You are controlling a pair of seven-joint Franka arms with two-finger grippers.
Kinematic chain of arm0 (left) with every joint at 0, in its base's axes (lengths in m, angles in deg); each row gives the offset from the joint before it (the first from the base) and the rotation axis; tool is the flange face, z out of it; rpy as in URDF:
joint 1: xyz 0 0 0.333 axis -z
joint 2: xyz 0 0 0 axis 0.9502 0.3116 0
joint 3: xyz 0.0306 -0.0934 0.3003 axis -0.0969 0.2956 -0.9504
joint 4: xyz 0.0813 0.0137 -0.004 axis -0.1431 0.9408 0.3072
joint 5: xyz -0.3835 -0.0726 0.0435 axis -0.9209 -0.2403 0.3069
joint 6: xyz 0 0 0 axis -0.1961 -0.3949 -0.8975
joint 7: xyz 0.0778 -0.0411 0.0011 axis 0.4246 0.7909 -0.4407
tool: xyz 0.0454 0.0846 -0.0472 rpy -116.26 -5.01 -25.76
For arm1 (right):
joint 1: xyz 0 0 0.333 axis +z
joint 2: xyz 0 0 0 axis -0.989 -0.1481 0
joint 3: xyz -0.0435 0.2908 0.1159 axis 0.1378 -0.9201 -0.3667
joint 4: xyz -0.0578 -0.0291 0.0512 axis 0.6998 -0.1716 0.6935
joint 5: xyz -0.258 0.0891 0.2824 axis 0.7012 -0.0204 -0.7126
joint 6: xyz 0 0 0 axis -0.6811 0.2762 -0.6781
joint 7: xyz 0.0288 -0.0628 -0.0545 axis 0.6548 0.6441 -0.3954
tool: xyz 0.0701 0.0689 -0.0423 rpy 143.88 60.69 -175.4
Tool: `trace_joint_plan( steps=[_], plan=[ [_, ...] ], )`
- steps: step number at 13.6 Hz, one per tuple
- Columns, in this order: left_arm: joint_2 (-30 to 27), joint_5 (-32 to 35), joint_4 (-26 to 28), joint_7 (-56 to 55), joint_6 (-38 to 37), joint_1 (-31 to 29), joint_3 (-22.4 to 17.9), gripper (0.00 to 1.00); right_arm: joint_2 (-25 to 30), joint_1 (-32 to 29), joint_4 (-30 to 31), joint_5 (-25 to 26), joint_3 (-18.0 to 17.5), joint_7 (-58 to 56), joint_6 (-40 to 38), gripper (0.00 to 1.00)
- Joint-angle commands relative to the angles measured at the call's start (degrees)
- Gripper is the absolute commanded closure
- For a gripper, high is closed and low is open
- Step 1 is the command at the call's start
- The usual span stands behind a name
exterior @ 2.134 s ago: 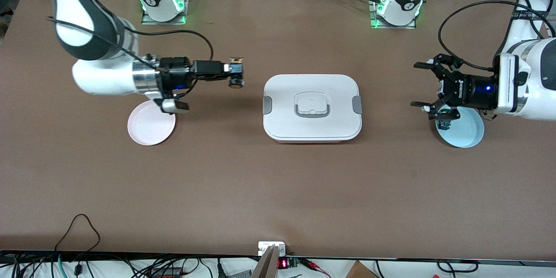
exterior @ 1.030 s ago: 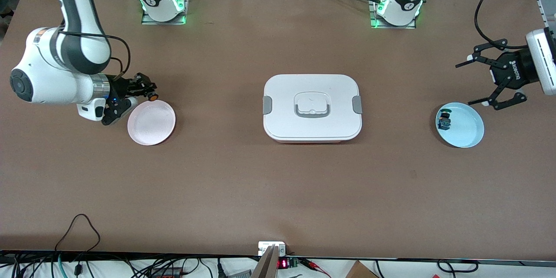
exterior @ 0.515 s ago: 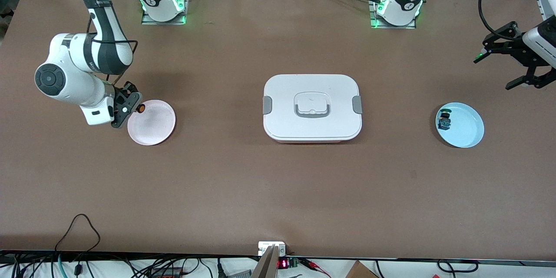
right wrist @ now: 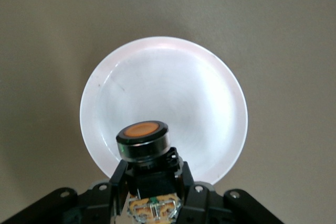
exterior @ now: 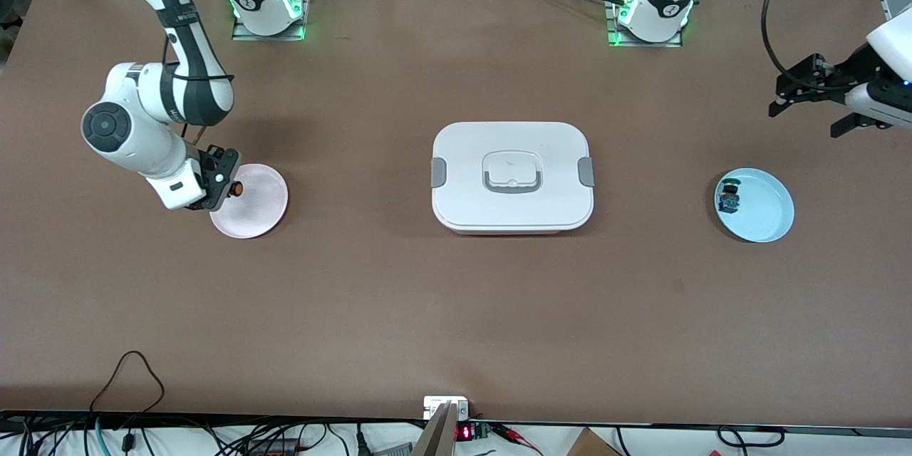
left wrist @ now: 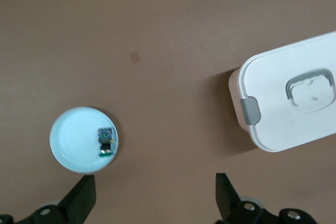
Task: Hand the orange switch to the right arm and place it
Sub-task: 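Lower the orange switch onto the white plate with the right gripper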
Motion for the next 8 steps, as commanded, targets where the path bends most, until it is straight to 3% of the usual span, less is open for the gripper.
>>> trace_joint_plan(
  steps=[1, 3, 5, 8],
  plan=[
    [0.81, 1.75, -1.93, -13.55, -4.03, 0.28, 0.05, 0.0, -0.63, 1.05, 1.85, 1.09, -0.01, -0.77, 3.85, 1.0],
    [0.81, 2.36, -1.93, -18.35, -5.97, 0.28, 0.14, 0.0, -1.51, 1.06, 3.34, 2.22, -0.01, -3.21, 8.23, 1.0],
    [1.16, 6.74, -2.01, -14.42, -5.37, 0.19, -0.21, 0.0, -2.13, 1.06, 4.22, 2.76, -0.01, -4.28, 10.1, 1.0],
    [1.43, 7.46, -2.01, -7.82, -3.16, -0.25, -0.82, 0.0, -3.27, 1.06, 4.93, 3.02, -0.01, -6.12, 12.81, 1.0]
  ],
)
